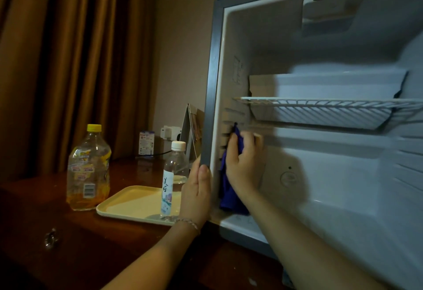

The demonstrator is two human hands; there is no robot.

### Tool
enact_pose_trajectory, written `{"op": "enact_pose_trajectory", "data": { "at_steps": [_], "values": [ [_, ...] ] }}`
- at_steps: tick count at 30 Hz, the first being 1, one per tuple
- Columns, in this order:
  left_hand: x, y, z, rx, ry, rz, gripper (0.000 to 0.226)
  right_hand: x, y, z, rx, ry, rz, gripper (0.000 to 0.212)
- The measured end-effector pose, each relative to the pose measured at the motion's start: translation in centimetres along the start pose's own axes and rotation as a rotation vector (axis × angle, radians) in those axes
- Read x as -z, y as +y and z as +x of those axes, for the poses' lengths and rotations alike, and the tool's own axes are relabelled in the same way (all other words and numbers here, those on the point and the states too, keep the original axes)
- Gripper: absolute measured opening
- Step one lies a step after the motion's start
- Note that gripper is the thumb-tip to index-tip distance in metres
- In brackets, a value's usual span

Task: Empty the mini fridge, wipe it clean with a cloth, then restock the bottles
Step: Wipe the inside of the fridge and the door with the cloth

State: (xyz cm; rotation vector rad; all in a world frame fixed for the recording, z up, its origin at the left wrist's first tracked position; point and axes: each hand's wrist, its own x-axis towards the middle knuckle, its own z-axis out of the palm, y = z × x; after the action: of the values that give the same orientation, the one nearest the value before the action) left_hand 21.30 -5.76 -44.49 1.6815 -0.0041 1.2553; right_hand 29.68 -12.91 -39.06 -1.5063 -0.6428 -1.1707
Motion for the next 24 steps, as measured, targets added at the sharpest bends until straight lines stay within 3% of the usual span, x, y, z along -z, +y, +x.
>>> {"op": "enact_pose_trajectory", "data": {
  "at_steps": [10,14,24],
  "values": [
    [0.0,-0.6,0.1,-0.023,-0.006,0.029,0.056,-0.1,-4.3,3.5,0.168,0.104,-0.010,0.028],
    [0.0,-0.4,0.1,-0.050,0.009,0.016,0.041,-0.8,-4.1,5.6,0.164,0.174,-0.024,0.021],
    [-0.1,-0.5,0.1,-0.059,0.019,0.000,0.034,-1.8,0.2,6.6,0.207,0.228,0.043,0.018]
  ]
}}
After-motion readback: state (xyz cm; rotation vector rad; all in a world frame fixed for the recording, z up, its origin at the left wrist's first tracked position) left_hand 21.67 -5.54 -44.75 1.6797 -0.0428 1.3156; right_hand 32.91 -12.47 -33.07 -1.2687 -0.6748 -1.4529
